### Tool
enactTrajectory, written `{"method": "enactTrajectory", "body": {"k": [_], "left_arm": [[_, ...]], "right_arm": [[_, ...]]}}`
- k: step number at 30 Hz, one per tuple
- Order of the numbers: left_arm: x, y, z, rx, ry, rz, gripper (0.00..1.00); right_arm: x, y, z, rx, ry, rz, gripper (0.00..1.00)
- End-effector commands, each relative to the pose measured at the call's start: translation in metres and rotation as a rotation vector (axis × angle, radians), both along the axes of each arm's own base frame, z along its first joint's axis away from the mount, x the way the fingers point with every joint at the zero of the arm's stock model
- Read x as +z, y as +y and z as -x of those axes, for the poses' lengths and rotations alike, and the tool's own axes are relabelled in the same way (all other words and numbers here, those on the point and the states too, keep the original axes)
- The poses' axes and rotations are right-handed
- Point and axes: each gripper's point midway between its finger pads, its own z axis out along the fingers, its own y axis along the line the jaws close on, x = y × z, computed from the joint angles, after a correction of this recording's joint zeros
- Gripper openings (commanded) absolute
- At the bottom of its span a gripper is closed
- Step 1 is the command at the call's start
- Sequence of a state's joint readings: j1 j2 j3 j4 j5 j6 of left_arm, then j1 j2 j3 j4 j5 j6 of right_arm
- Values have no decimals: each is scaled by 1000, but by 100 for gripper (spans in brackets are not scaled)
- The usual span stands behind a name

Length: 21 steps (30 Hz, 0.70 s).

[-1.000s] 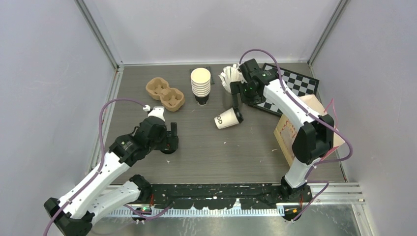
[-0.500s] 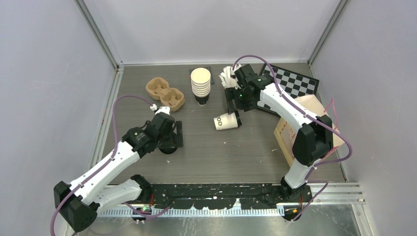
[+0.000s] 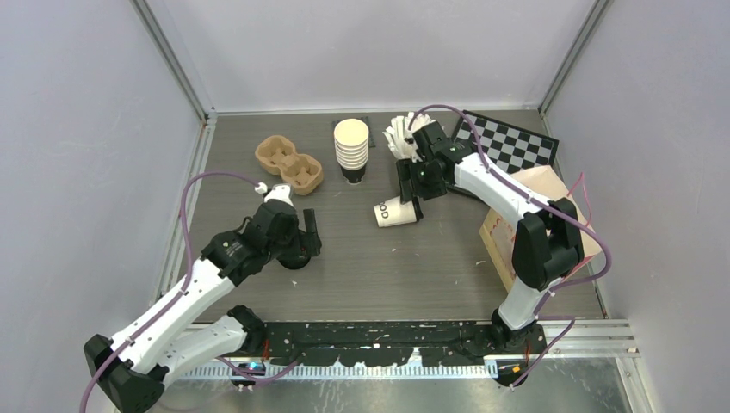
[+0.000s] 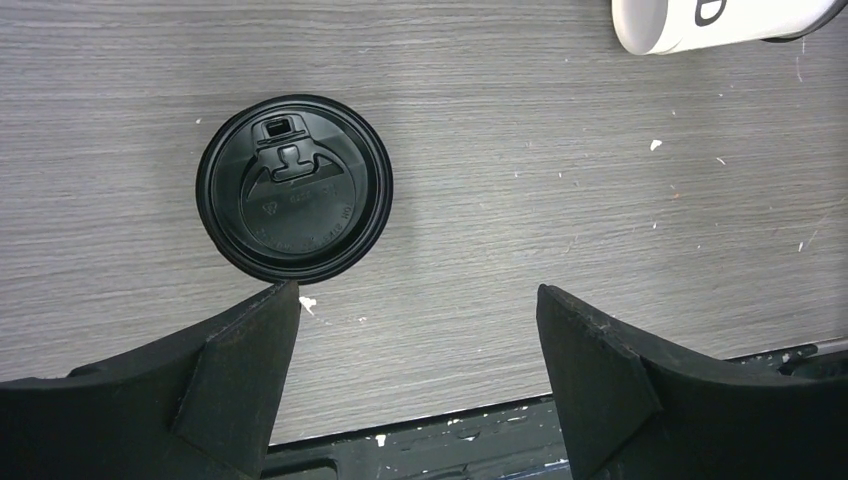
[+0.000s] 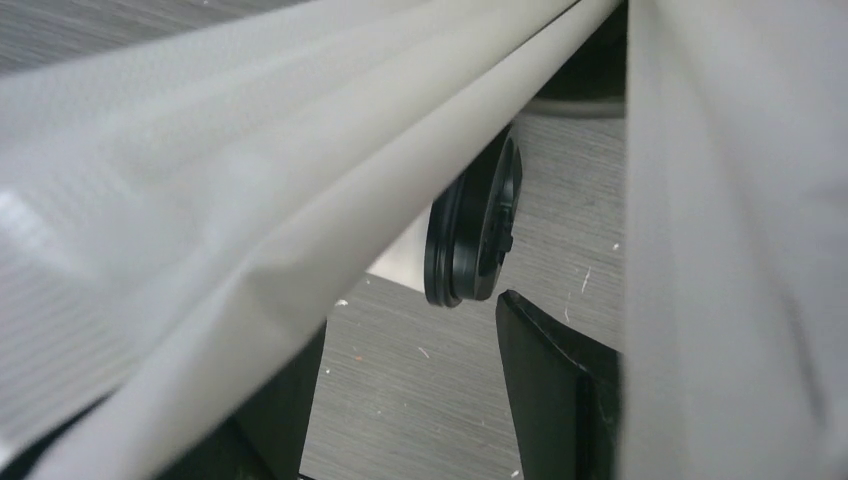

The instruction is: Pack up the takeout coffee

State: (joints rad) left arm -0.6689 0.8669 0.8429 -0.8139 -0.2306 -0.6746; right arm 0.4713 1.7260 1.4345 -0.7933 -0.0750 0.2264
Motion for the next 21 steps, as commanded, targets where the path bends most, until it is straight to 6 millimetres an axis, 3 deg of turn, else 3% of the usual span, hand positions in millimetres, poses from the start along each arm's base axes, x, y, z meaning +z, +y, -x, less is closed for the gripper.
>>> {"method": "enactTrajectory", "body": {"k": [1,14,21], "left_arm": [[7,-5,-4,4,-36,50,89],[5,-3,-2,-1,-44,46,89],[8,-4,-4,-3,-54,50,89]], "right_arm": [[5,9,-20,9,-65,-99,65],[-27,6,-19,1,-3,-99,54],[-21,2,-14,-4,-11,-97,37]]}}
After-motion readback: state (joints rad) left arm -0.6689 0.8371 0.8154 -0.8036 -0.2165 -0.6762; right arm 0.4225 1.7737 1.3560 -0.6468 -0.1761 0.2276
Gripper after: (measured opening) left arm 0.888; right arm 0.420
